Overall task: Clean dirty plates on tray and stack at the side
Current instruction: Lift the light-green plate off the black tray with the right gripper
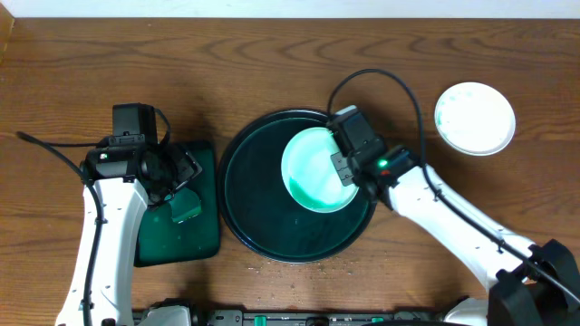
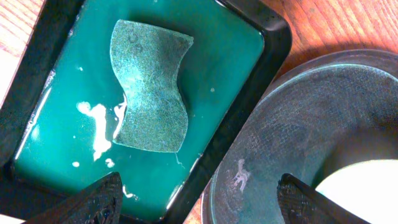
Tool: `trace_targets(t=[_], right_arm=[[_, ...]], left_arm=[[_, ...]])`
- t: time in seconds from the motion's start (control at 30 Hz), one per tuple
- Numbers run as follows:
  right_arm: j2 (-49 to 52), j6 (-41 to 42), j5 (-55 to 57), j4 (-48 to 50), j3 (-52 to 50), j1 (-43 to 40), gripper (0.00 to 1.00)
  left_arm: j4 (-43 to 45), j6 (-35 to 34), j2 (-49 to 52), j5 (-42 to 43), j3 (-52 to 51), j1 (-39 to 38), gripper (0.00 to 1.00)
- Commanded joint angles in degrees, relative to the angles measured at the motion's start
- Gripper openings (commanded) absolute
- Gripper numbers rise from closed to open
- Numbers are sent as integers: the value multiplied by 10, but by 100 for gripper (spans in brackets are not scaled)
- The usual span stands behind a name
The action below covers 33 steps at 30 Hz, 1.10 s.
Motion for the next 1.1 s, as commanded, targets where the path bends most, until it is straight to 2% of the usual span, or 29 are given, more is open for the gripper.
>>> trace_targets(t=[0.0,0.2,0.5,0.77,1.07], right_arm=[[-20,-69,127,24,7,43,1],[-20,-171,261,82,7,103,1],[-20,-348,411,162,7,145,1],[-20,-523,465,258,7,174,1],[-20,-677,524,303,7,186,1]], left_arm=[[-3,7,-1,-1,14,0,80],[-3,7,-1,-1,14,0,80],[-4,8,-1,-1,13,0,80],[-3,8,-1,-2,13,0,80],[-6,8,3,-2,13,0,80]])
